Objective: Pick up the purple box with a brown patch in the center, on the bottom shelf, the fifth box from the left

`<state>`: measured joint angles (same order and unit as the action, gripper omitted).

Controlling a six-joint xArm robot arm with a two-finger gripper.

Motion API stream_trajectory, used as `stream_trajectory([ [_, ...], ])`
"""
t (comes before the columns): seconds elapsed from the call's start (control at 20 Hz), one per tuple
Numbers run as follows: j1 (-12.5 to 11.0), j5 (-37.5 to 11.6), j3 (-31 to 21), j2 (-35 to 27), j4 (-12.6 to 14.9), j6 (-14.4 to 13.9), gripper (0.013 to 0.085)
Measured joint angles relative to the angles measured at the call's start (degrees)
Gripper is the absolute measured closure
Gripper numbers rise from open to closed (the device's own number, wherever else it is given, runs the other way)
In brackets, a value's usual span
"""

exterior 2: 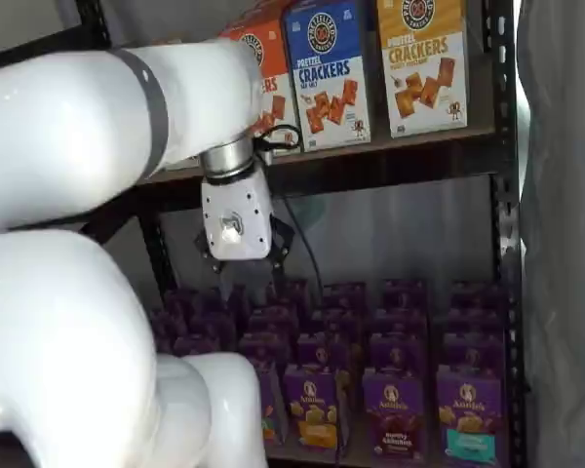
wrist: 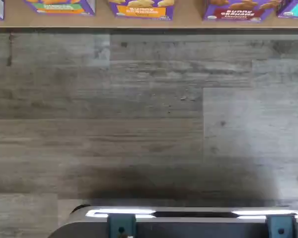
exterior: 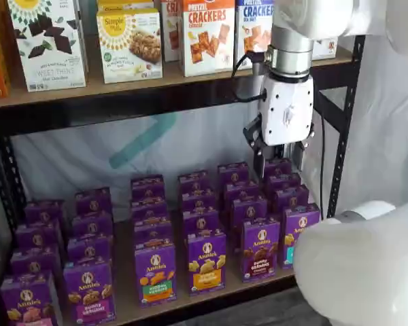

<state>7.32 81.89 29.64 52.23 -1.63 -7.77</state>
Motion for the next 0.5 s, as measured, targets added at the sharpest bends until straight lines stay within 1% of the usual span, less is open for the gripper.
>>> stream_trajectory([
  [0.1, 1.1, -0.2, -0.1, 0.1, 1.9, -1.3, 0.013],
  [0.15, 1.2, -0.4, -0.2, 0.2, 2.2, -1.5, 0.013],
  [0.35, 1.2, -0.7, -0.2, -0.1, 2.4, -1.5, 0.013],
  [0.5, 1.4, -1.4, -0.4, -0.3, 3.2, -1.9, 0.013],
])
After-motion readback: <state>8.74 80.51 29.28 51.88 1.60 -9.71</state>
